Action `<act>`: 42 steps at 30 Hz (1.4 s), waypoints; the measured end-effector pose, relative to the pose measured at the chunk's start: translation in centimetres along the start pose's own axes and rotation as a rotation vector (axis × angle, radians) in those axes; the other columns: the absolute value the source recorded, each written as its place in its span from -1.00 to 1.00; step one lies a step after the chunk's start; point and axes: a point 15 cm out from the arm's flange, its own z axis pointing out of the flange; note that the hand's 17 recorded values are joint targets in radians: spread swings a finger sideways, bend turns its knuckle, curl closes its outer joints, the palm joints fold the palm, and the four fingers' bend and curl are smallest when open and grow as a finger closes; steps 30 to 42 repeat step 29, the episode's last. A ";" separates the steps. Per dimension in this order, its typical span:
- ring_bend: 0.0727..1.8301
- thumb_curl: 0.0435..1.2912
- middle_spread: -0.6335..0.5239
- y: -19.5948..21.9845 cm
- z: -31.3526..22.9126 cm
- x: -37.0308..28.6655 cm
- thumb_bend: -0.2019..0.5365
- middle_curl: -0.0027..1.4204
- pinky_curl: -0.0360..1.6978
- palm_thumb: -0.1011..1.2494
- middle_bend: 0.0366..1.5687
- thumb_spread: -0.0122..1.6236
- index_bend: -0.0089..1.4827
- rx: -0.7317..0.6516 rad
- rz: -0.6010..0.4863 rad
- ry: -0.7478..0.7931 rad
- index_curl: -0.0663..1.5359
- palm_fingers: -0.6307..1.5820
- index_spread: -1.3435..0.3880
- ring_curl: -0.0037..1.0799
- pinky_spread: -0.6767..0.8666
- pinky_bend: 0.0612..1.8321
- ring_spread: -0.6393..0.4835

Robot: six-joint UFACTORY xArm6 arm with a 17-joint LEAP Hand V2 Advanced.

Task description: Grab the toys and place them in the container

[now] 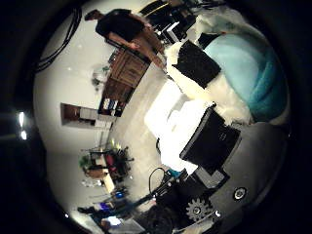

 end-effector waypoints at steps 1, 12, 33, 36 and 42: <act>0.43 -0.74 -0.27 0.0 0.0 0.1 -0.60 -0.19 -0.32 0.07 0.52 0.67 0.02 -0.001 0.002 0.000 -0.03 0.59 0.11 -0.05 -0.63 0.34 -0.28; -0.15 -0.77 -0.19 1.2 0.8 0.3 -0.58 -0.43 -0.45 -0.75 -0.12 0.23 -0.38 -0.074 -0.014 -0.008 -0.25 -0.47 -0.02 -0.40 0.01 -0.01 -0.03; -0.40 -0.67 -0.19 1.1 0.6 0.0 -0.53 -0.54 -0.64 -0.82 -0.43 0.15 -0.56 -0.071 -0.032 -0.009 -0.42 -0.31 -0.02 -0.58 0.39 -0.30 0.06; -0.40 -0.67 -0.19 1.1 0.6 0.0 -0.53 -0.54 -0.64 -0.82 -0.43 0.15 -0.56 -0.071 -0.032 -0.009 -0.42 -0.31 -0.02 -0.58 0.39 -0.30 0.06; -0.40 -0.67 -0.19 1.1 0.6 0.0 -0.53 -0.54 -0.64 -0.82 -0.43 0.15 -0.56 -0.071 -0.032 -0.009 -0.42 -0.31 -0.02 -0.58 0.39 -0.30 0.06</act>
